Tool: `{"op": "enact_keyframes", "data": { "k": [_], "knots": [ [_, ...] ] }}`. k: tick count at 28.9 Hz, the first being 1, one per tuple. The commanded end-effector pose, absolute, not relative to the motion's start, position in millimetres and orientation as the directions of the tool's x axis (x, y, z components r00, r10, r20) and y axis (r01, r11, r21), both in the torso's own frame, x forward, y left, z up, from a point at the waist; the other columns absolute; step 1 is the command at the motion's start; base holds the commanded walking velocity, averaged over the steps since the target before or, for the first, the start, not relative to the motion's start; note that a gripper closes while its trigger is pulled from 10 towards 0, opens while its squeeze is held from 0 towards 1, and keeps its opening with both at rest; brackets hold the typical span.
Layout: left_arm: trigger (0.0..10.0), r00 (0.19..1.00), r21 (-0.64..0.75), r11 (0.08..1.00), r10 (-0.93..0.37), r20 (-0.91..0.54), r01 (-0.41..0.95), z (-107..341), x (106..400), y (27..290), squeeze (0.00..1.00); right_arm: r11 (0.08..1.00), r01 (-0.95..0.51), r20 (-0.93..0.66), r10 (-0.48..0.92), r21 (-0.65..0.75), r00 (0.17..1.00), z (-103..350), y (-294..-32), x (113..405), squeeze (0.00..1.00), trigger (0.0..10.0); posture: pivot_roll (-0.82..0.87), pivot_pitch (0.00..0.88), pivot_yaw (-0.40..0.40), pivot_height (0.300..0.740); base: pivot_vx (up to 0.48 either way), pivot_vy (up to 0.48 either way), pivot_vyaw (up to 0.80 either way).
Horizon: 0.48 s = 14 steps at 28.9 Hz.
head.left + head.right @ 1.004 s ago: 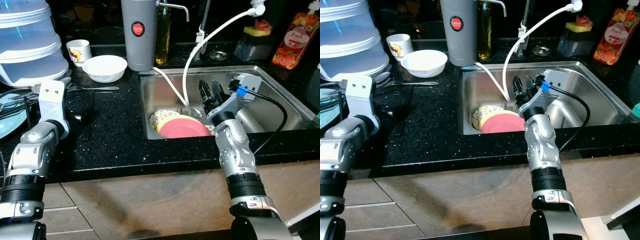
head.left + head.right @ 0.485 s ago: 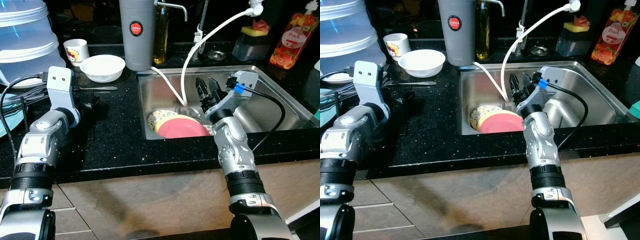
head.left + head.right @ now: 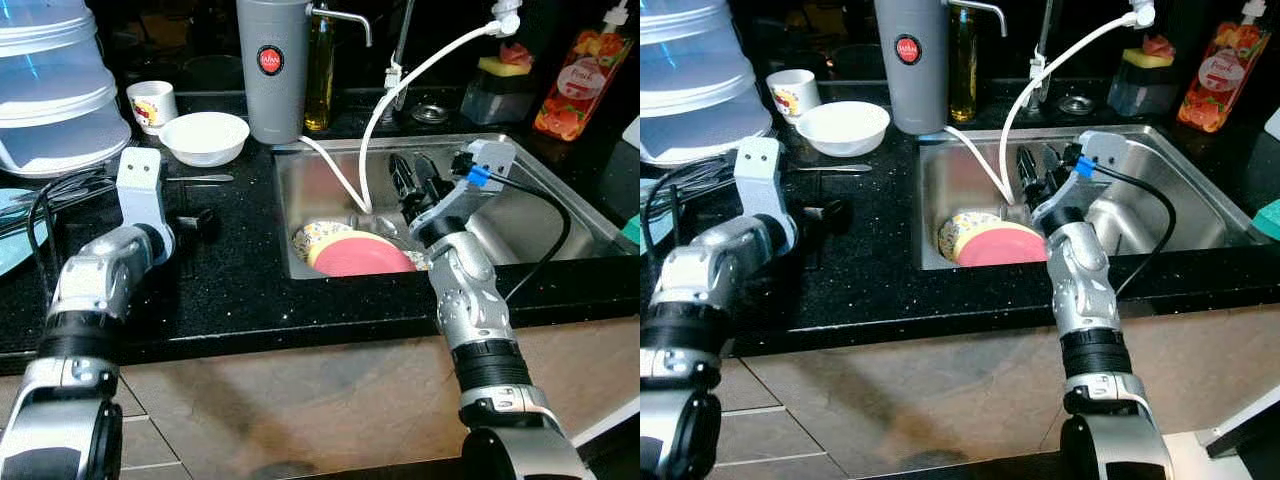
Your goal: Kitchen organization
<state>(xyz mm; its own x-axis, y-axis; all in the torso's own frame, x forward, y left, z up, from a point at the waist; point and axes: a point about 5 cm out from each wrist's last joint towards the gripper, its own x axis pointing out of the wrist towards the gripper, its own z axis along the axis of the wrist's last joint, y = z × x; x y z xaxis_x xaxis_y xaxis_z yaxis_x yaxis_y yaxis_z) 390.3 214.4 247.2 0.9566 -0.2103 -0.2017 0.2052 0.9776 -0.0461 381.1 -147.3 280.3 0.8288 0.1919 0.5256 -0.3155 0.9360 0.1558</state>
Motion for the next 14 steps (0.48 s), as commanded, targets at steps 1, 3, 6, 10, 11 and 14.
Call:
{"op": "enact_keyframes", "data": {
  "k": [1, 3, 6, 10, 11, 14],
  "knots": [
    [10.0, 0.906, -0.067, 0.978, -0.208, -0.367, 0.198, 214, 386, 218, 0.00, 0.933, -0.323, 0.513, 0.202, 0.157, 0.834, 280, -148, 382, 0.00, 10.0, 0.05, 0.123, -0.033, 0.740, 0.000, 0.000, 0.00],
    [10.0, 0.893, -0.045, 0.977, -0.208, -0.398, 0.208, 212, 386, 219, 0.00, 0.931, -0.330, 0.509, 0.210, 0.158, 0.835, 280, -147, 383, 0.00, 10.0, 0.05, 0.123, -0.033, 0.740, 0.000, 0.000, 0.00],
    [2.4, 0.880, -0.020, 0.977, -0.202, -0.431, 0.214, 210, 385, 221, 0.00, 0.921, -0.352, 0.494, 0.229, 0.170, 0.839, 279, -145, 384, 0.00, 10.0, 0.05, 0.123, -0.033, 0.740, 0.000, 0.000, 0.00],
    [0.0, 0.872, 0.000, 0.978, -0.187, -0.453, 0.210, 207, 385, 226, 0.00, 0.891, -0.407, 0.429, 0.293, 0.202, 0.854, 271, -136, 387, 0.00, 10.0, 0.05, 0.128, -0.031, 0.740, 0.000, 0.000, 0.00],
    [0.0, 0.872, 0.000, 0.978, -0.187, -0.453, 0.210, 207, 385, 226, 0.00, 0.891, -0.407, 0.429, 0.293, 0.202, 0.854, 271, -136, 387, 0.00, 10.0, 0.05, 0.128, -0.031, 0.740, 0.000, 0.000, 0.00],
    [0.0, 0.868, 0.001, 0.981, -0.173, -0.465, 0.196, 206, 384, 231, 0.00, 0.877, -0.424, 0.403, 0.313, 0.225, 0.860, 268, -133, 387, 0.00, 10.0, 0.05, 0.128, -0.031, 0.740, 0.000, 0.000, 0.00]
  ]
}}
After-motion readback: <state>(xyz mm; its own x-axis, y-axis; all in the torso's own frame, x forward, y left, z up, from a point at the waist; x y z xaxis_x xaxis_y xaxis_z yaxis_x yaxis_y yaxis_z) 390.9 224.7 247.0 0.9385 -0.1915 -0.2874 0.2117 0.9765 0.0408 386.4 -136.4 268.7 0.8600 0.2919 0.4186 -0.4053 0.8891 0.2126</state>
